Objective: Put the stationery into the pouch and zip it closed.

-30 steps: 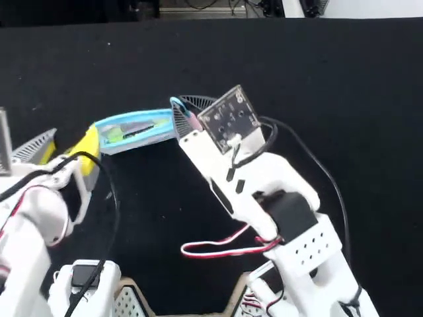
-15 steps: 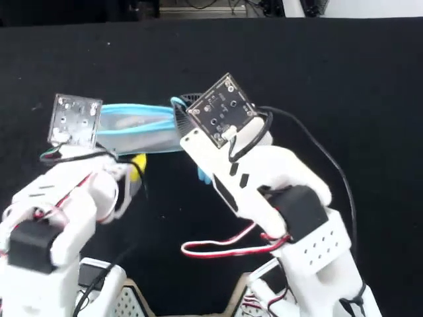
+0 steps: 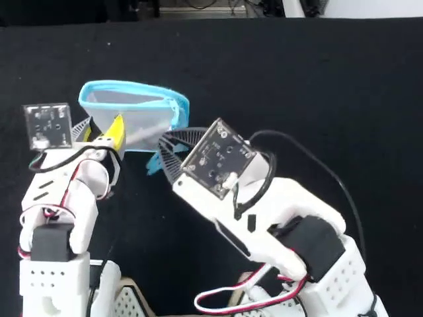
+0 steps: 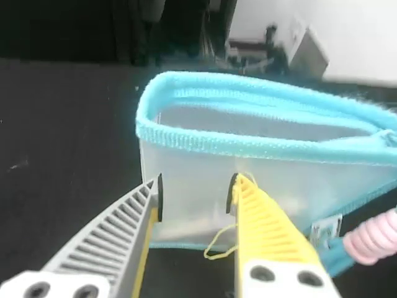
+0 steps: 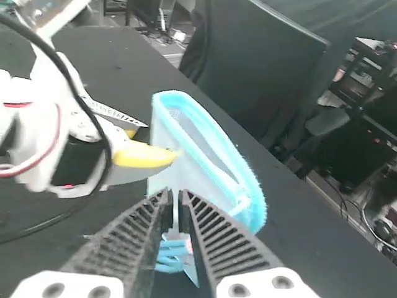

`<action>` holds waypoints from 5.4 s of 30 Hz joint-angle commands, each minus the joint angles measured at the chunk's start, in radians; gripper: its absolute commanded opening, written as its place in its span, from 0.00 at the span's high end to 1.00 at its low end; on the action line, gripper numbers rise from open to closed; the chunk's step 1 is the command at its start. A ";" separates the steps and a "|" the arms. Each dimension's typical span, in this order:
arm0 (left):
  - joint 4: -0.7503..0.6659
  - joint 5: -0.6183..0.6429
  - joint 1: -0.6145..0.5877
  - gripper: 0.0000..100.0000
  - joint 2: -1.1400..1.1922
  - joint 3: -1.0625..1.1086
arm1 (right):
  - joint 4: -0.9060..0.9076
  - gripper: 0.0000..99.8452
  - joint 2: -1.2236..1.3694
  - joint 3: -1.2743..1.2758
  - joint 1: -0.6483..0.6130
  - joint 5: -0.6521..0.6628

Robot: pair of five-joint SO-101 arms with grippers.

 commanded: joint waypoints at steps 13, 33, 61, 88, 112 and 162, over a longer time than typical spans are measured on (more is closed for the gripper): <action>-0.031 0.025 -0.010 0.81 -0.158 0.082 | -0.319 0.83 -0.214 0.552 0.026 -0.092; 0.015 0.023 -0.002 0.81 -0.261 0.122 | -0.578 0.83 -0.403 0.805 0.135 -0.230; 0.023 0.023 -0.002 0.81 -0.262 0.139 | -0.810 0.99 -0.186 0.808 0.144 -0.086; 0.025 0.061 0.105 0.81 -0.269 0.185 | -0.267 0.99 -0.179 0.358 0.123 -0.080; 0.324 0.052 0.506 0.80 -0.270 0.076 | -0.083 0.99 -0.031 0.163 0.126 0.126; 0.635 0.005 0.348 0.73 -0.270 -0.231 | -0.091 0.99 0.047 0.099 0.123 0.118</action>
